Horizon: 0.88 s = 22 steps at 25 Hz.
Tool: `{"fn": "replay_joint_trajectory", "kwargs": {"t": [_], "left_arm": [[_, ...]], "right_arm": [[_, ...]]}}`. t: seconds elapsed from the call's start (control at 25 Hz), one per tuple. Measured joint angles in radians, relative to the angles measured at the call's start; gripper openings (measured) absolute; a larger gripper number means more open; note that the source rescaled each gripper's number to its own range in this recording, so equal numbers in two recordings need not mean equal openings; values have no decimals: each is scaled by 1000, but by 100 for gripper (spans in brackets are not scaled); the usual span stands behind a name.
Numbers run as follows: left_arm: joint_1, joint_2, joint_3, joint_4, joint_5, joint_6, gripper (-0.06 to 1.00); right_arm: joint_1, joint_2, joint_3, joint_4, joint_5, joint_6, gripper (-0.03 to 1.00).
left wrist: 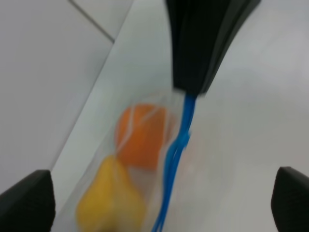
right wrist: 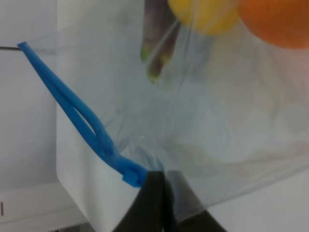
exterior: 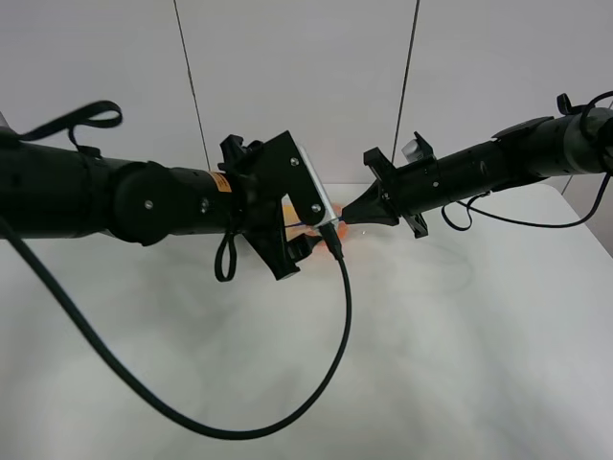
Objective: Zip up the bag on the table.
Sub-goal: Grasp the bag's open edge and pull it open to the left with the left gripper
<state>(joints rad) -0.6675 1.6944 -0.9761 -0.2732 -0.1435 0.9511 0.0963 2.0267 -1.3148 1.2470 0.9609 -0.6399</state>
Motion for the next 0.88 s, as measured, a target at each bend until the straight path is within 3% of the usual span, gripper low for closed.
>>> {"fn": "replay_joint_trajectory", "kwargs": {"t": [0.2, 0.36, 0.6, 0.72, 0.88], "left_arm": [[-13, 106, -1, 0, -195, -82, 100], [-13, 200, -1, 11, -342, -93, 100], [-13, 290, -1, 102, -489, -94, 99], [-13, 311, -2, 118, -526, -96, 90], [-13, 322, -2, 124, -543, -97, 69]], "right_arm": [[0, 0, 0, 0, -1, 0, 0], [0, 0, 0, 0, -1, 0, 0], [0, 0, 0, -1, -1, 2, 0], [0, 0, 0, -2, -1, 2, 0], [0, 0, 0, -6, -1, 2, 0]]}}
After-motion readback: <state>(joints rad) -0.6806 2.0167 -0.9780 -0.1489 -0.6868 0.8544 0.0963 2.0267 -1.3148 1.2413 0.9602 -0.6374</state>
